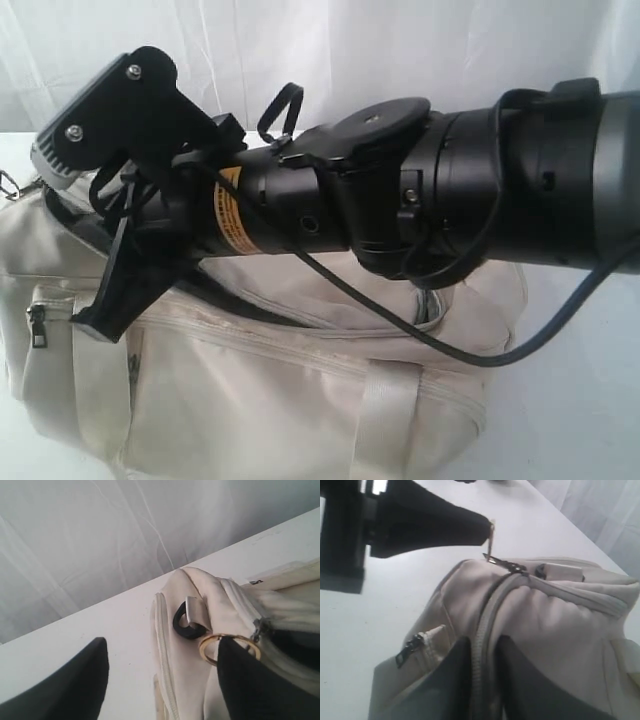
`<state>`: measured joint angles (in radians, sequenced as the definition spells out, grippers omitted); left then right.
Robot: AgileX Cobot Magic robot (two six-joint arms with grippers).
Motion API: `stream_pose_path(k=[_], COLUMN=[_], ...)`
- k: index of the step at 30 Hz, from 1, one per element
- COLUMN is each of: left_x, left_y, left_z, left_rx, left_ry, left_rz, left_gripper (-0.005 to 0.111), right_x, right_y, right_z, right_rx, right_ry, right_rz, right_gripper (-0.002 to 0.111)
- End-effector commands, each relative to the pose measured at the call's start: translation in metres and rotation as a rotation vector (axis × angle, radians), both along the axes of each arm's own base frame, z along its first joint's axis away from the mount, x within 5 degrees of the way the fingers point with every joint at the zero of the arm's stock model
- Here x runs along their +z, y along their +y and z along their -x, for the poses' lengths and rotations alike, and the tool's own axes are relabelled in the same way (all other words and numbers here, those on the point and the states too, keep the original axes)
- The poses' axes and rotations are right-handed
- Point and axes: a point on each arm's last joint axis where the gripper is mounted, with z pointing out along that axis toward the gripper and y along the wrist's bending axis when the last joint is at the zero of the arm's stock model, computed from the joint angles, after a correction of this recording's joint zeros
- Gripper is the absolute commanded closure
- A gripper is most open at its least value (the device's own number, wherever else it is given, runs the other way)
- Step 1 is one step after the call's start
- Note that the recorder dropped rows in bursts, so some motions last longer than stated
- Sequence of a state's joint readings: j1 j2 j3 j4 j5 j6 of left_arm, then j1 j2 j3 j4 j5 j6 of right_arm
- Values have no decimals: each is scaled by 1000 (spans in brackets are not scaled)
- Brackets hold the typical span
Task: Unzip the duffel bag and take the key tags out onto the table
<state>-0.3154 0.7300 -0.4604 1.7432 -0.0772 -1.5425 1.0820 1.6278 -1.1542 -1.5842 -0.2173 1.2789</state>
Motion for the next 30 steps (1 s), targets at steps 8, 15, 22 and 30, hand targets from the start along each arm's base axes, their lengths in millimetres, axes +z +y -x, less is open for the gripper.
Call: stream_pose_path(k=[8,15,22,30], left_x=[12,11,15,15], left_y=[1,-3,9,28], left_z=[0,1,2,21], left_rx=[3,-41,87,223], left_ry=[-35,-28,-70,-146], left_rz=[21,27,-6,-10], left_gripper=[43,43,43,43], right_x=[10,36,17,10], right_y=[-1,9,25,29], right_z=[-2,-12,-19,-19], right_rx=[-2,-55,-47,-20], right_ry=[-124,-157,-125,-109], right_rz=[9,-62,-33,-22], right_gripper=[46,46,46,46])
